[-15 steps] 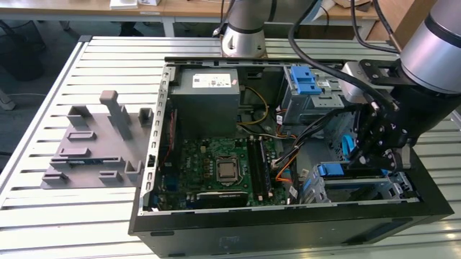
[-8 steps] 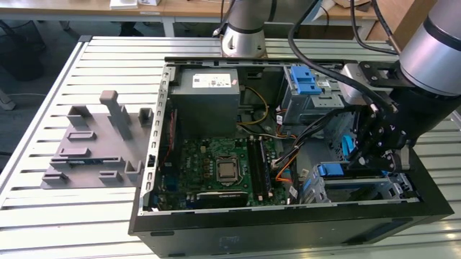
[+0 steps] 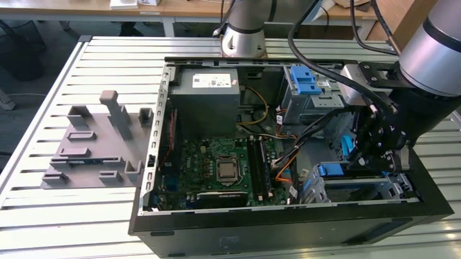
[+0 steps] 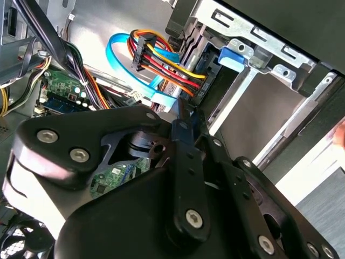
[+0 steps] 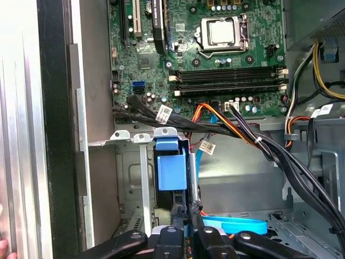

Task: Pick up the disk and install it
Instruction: 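Insert the second disk wire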

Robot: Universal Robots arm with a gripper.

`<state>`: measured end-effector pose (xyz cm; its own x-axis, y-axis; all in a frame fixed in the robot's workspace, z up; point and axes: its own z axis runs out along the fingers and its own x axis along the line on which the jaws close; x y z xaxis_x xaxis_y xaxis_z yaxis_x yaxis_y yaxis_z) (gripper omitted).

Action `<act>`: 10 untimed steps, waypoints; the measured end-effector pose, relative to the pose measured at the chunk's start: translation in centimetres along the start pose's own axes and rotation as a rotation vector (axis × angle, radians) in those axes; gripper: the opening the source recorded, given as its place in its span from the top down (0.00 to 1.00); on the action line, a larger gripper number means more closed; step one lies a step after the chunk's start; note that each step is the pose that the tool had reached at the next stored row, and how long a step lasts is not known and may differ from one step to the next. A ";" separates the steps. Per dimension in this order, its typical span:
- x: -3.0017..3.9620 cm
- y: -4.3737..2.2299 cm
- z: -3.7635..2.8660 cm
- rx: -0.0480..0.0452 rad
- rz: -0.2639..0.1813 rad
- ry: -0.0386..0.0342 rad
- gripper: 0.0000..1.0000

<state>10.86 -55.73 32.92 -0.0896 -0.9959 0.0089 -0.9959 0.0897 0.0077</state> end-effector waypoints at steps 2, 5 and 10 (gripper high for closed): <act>0.00 0.00 -0.01 0.0000 0.000 0.0002 0.76; 0.01 0.00 -0.09 0.0000 0.000 0.0007 0.76; 0.01 0.01 -0.61 0.0000 0.000 0.0004 0.76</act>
<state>10.86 -55.73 33.54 -0.0898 -0.9959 0.0093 -0.9959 0.0898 0.0077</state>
